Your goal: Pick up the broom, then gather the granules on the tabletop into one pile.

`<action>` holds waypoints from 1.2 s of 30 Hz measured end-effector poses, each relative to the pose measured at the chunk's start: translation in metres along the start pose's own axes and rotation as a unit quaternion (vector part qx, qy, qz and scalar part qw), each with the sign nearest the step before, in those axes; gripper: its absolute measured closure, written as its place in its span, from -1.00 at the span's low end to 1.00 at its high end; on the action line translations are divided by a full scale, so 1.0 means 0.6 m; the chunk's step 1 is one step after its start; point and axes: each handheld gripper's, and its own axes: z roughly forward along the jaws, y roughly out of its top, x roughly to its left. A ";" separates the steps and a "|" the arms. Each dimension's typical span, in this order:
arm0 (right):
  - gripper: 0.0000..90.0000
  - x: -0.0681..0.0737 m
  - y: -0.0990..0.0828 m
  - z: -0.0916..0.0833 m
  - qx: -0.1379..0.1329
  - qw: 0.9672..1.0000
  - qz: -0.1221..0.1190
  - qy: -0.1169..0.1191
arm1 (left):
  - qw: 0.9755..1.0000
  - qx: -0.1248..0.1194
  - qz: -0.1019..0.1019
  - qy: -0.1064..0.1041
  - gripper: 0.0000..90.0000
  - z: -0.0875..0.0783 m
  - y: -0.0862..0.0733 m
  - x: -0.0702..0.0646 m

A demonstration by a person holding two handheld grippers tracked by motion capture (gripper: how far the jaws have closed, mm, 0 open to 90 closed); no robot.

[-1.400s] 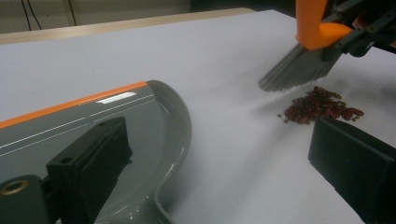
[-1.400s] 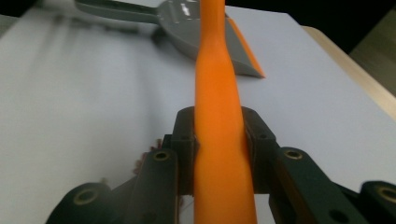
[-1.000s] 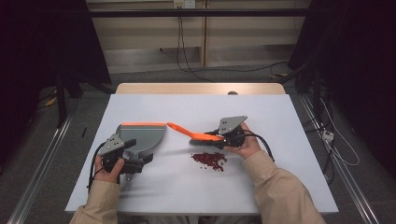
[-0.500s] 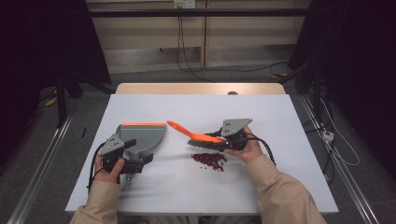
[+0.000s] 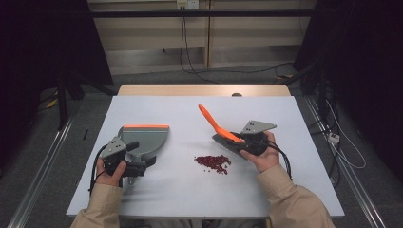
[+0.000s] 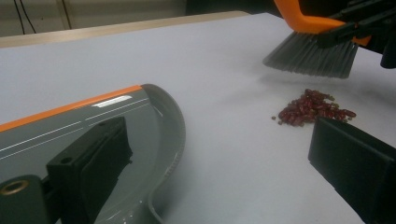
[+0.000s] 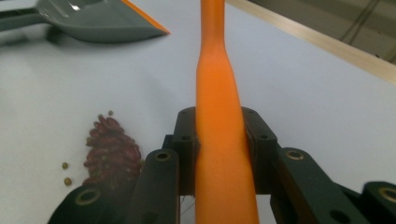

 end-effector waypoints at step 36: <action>0.59 0.060 0.015 -0.002 0.079 0.977 0.150 -0.128 | 1.000 -0.010 0.006 -0.016 -0.88 0.007 0.009 -0.004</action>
